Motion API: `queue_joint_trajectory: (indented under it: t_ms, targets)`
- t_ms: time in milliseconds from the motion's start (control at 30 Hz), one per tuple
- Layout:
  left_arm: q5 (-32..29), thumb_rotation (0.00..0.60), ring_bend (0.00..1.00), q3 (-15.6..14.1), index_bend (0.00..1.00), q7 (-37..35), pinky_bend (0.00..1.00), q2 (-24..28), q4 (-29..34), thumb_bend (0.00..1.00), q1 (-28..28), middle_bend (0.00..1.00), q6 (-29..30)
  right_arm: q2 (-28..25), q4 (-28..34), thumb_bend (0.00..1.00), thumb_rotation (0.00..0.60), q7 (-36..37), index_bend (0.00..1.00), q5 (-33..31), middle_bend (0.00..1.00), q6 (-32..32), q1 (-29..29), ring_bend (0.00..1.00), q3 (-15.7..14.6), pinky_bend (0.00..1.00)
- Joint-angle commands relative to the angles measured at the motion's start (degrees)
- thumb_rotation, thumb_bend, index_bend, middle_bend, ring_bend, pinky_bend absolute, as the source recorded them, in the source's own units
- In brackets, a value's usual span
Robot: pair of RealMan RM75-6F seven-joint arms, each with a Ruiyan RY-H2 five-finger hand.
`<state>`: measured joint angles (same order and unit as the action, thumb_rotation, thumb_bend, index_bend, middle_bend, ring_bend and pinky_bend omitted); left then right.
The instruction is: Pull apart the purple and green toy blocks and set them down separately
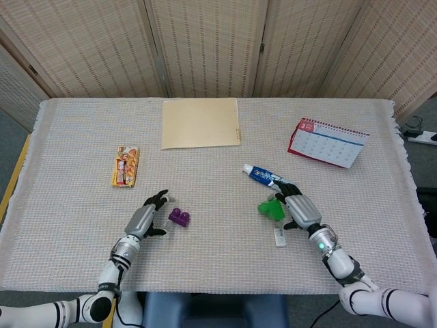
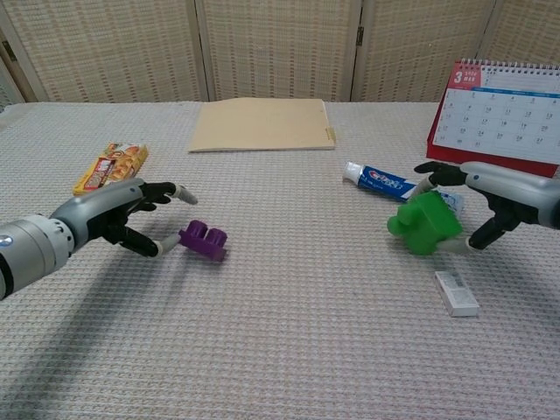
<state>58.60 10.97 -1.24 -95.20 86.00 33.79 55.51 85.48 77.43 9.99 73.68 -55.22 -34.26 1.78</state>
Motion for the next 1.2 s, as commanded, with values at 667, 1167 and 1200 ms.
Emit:
queue_joint_trajectory:
  t_ms: [667, 1167, 1200]
  targets:
    - [25.6, 0.600, 0.00, -9.7, 0.00, 17.9, 0.00, 20.5, 13.0, 0.25, -15.4, 0.00, 30.3, -3.3, 12.4, 0.35, 0.600, -39.2, 0.00, 5.2, 0.00, -29.4, 16.0, 0.00, -1.9, 0.00]
    - [12.9, 0.600, 0.00, -9.0, 0.00, 7.0, 0.00, 30.7, 8.4, 0.26, -21.4, 0.00, 24.4, -0.9, 10.1, 0.35, 0.600, -46.8, 0.00, -1.5, 0.00, -27.6, 18.1, 0.00, 2.4, 0.00]
    - [12.5, 0.600, 0.00, -9.0, 0.00, 6.3, 0.00, 31.1, 8.4, 0.26, -21.2, 0.00, 23.2, -1.0, 10.3, 0.35, 0.600, -46.7, 0.00, -1.4, 0.00, -27.3, 18.0, 0.00, 2.4, 0.00]
